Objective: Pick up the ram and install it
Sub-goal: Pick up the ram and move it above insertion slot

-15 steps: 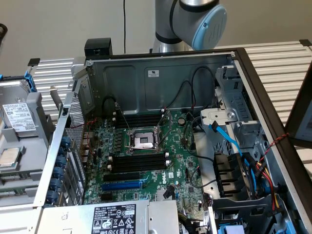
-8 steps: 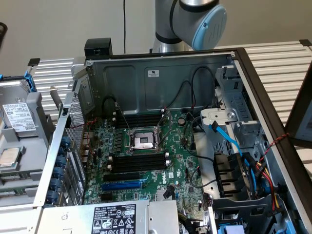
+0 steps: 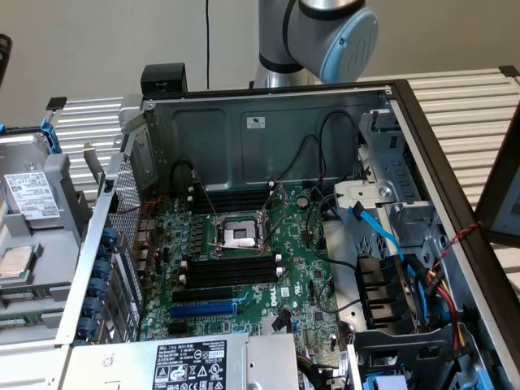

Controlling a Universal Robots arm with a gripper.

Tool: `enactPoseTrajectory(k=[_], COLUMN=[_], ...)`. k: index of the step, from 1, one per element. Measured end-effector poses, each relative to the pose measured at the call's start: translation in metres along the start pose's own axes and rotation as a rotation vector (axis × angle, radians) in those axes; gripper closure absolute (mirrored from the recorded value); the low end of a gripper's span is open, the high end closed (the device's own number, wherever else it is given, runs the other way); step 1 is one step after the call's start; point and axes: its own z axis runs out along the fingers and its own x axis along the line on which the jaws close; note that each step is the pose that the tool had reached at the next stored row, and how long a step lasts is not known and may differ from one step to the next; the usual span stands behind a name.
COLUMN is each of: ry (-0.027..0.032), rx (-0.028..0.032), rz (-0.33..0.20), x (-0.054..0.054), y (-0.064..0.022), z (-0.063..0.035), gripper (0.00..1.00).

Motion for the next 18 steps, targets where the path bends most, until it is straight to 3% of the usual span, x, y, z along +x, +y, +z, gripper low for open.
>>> enactPoseTrajectory(k=[14, 18], ry=[0.0096, 0.0123], rx=[0.0029, 0.0031], rz=[-0.254, -0.328], x=[0.0, 0.0], y=[-0.0006, -0.0008], z=[0.0141, 0.02], gripper=[0.9, 0.82])
